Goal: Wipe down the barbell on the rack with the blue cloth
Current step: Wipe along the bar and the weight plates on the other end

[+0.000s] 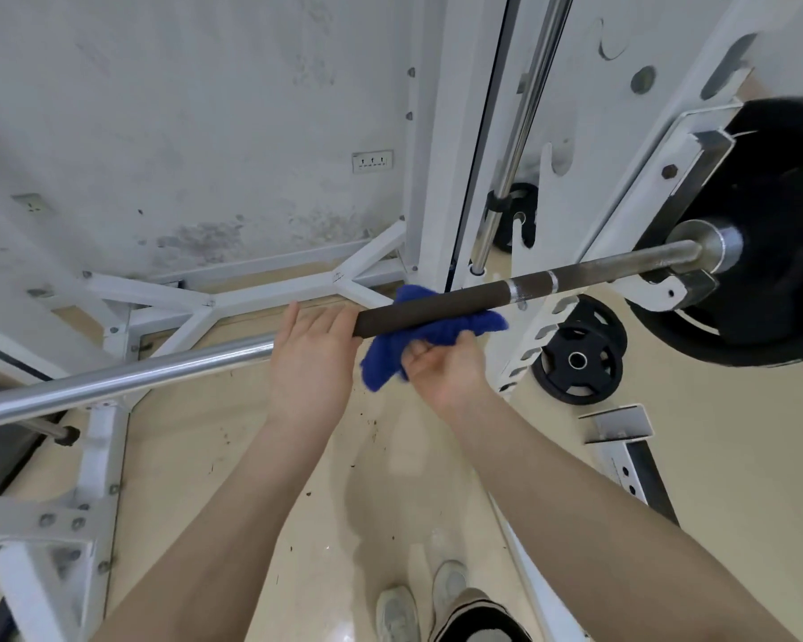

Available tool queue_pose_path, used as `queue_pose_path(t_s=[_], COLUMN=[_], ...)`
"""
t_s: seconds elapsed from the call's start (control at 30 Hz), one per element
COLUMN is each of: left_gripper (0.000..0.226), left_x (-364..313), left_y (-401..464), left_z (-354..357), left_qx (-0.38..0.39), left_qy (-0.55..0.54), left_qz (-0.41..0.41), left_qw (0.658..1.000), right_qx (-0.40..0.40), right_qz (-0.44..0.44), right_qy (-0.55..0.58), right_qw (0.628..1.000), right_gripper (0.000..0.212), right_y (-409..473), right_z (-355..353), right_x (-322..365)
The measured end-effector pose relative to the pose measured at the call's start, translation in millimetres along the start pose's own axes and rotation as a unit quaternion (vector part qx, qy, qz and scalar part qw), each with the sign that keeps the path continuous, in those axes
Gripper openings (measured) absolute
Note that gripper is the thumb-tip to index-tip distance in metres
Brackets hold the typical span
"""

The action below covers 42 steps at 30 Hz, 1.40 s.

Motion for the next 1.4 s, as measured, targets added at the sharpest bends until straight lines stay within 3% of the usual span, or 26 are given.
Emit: queue_pose_path(t_s=[0.23, 0.37, 0.5, 0.53, 0.6, 0.67, 0.8, 0.97, 1.1, 1.4], left_gripper=[0.02, 0.037, 0.051, 0.055, 0.058, 0.055, 0.045, 0.05, 0.05, 0.055], left_x=[2, 2, -8, -14, -31, -48, -101, -187, -243, -331], left_y=[-4, -7, -16, -19, -24, -26, -22, -15, -12, 13], left_z=[7, 8, 6, 6, 7, 12, 33, 43, 45, 50], left_qx=[0.033, 0.028, 0.025, 0.022, 0.019, 0.027, 0.069, 0.096, 0.104, 0.074], left_qy=[-0.018, -0.007, -0.004, -0.003, -0.019, -0.038, -0.076, -0.104, -0.107, -0.138], left_qz=[-0.016, -0.017, -0.038, -0.031, -0.002, 0.025, 0.06, 0.109, 0.124, 0.13], left_qw=[0.999, 0.999, 0.999, 0.999, 1.0, 0.999, 0.993, 0.984, 0.981, 0.979], right_qx=[0.046, 0.015, -0.021, -0.048, -0.073, -0.09, -0.146, -0.009, 0.025, 0.052], right_qz=[0.159, 0.067, -0.052, -0.061, -0.06, -0.063, -0.047, -0.067, -0.07, -0.132], right_qy=[-0.048, -0.044, -0.034, -0.017, 0.095, 0.111, -0.047, -0.259, -0.309, -0.31], right_qw=[0.985, 0.997, 0.998, 0.997, 0.991, 0.988, 0.987, 0.964, 0.948, 0.94], right_gripper=[0.042, 0.047, 0.023, 0.03, 0.014, 0.015, 0.025, 0.024, 0.037, 0.037], right_y=[-24, -4, 9, 12, 14, 11, -21, -63, -82, -109], right_z=[23, 0, -36, -50, -73, -89, -120, -148, -183, -209], right_x=[-72, -16, 76, 97, 134, 162, 195, 239, 274, 381])
Point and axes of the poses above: each hand's wrist, its own y-axis towards the middle knuckle, its own z-axis out of the palm, x = y × z, the point moved 9 cm from there along y, towards the middle knuckle, and after that the axes turned 2 degrees about -y, right-handed, at the moved point
